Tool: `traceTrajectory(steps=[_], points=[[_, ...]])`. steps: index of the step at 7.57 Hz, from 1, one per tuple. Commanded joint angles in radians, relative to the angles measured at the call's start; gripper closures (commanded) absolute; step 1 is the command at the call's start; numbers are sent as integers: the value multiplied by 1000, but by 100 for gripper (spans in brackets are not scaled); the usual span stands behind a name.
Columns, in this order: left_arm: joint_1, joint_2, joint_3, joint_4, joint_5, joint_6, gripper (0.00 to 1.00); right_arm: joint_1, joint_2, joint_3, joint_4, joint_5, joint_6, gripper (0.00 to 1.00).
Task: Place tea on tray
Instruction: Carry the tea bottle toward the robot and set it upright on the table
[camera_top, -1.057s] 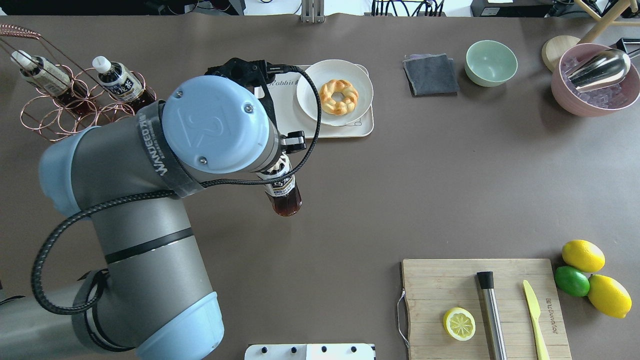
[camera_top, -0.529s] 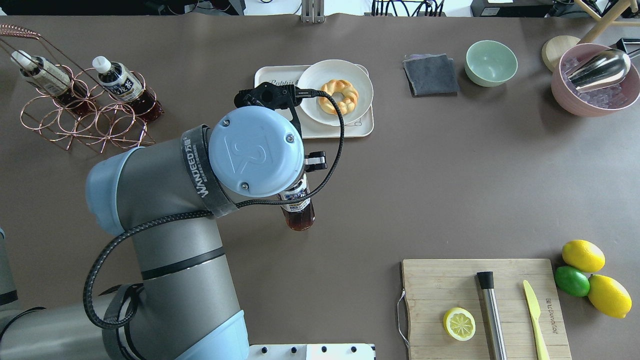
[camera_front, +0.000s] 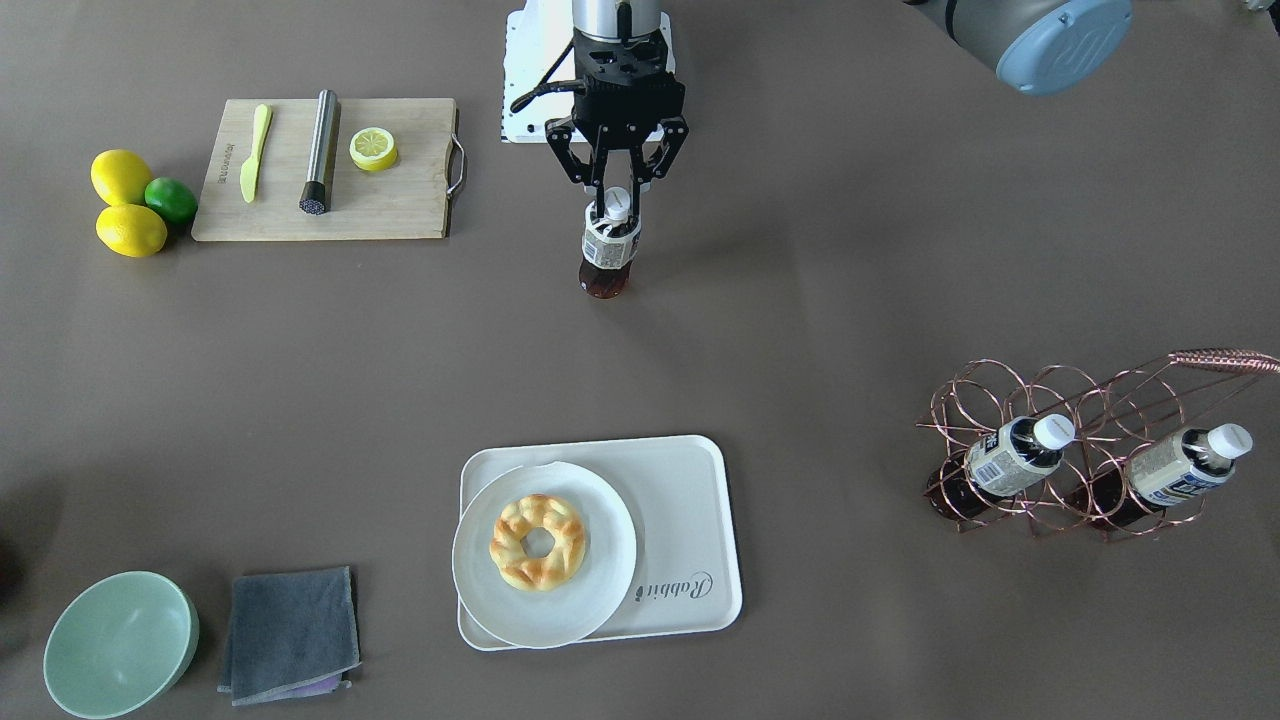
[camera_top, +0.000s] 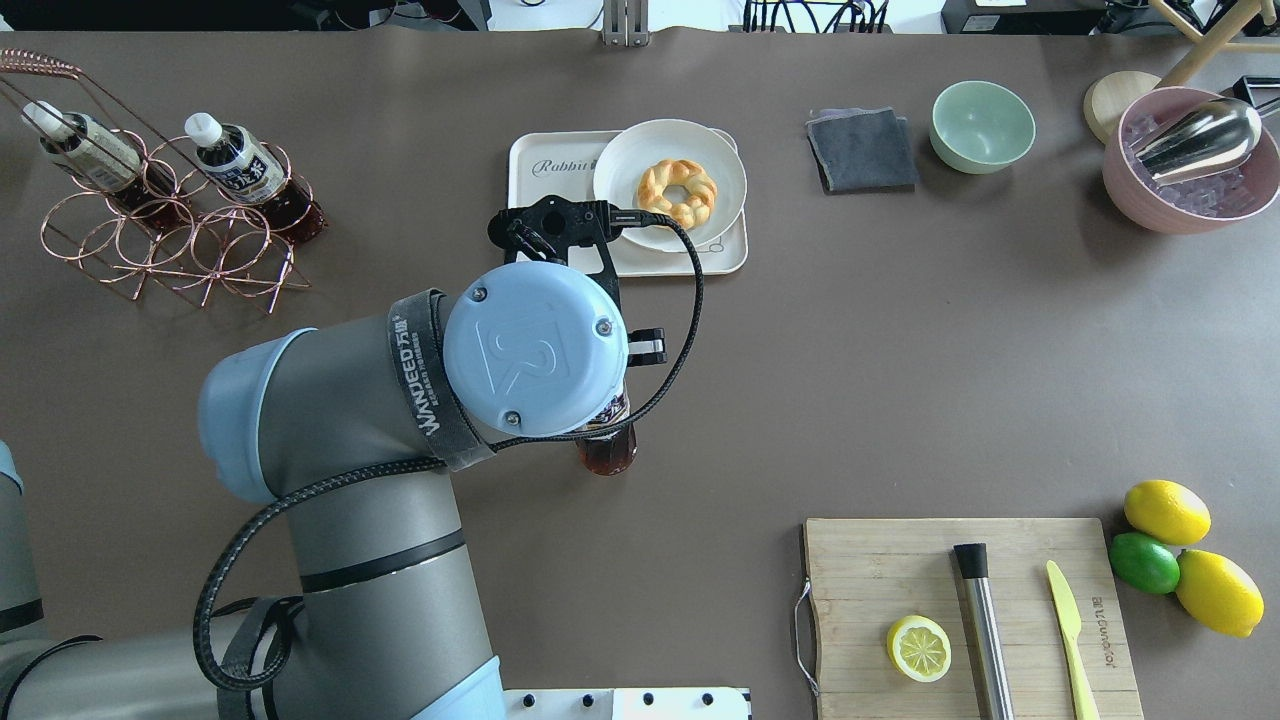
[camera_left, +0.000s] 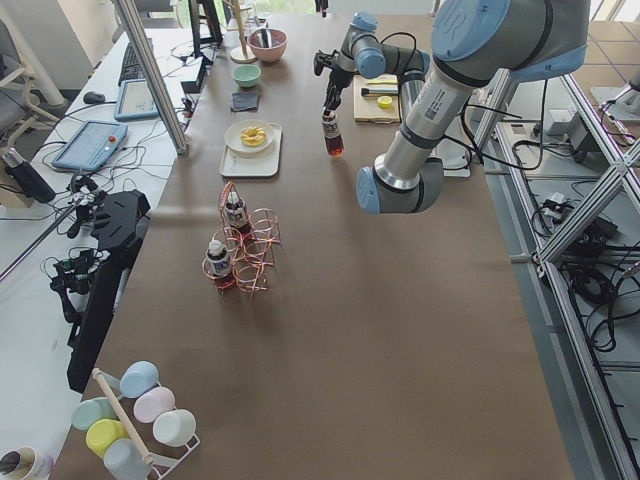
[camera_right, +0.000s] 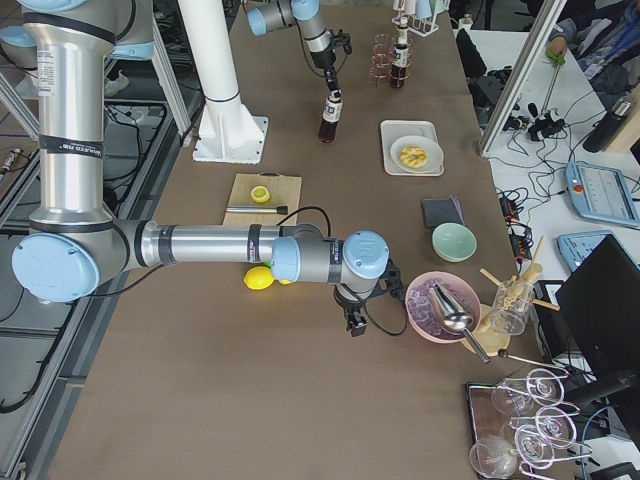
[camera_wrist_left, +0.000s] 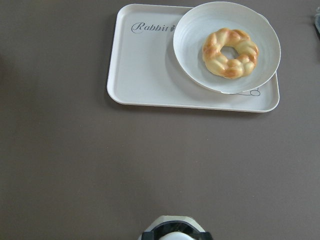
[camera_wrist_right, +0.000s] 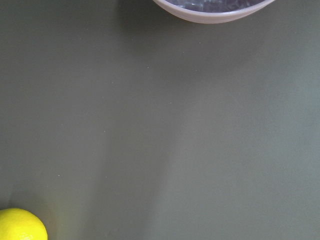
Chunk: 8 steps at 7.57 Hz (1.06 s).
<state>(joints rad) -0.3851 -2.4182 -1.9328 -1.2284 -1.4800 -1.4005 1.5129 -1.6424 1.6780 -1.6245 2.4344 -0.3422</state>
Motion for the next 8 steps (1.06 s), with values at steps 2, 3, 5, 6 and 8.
traceTrajectory(steps=[2,3,5,6,8], points=[[3,16,5,-17,6,5,100,-3,-1,0,0,0,-1,0],[5,16,3,-17,7,5,100,-3,1,3,2,2,-1,0],[8,13,5,-17,7,3,26,-11,7,37,0,3,9,0],[8,11,-3,-17,7,3,22,-17,9,57,0,26,15,0],[0,8,-43,-14,-5,11,17,-46,30,173,0,28,124,0]])
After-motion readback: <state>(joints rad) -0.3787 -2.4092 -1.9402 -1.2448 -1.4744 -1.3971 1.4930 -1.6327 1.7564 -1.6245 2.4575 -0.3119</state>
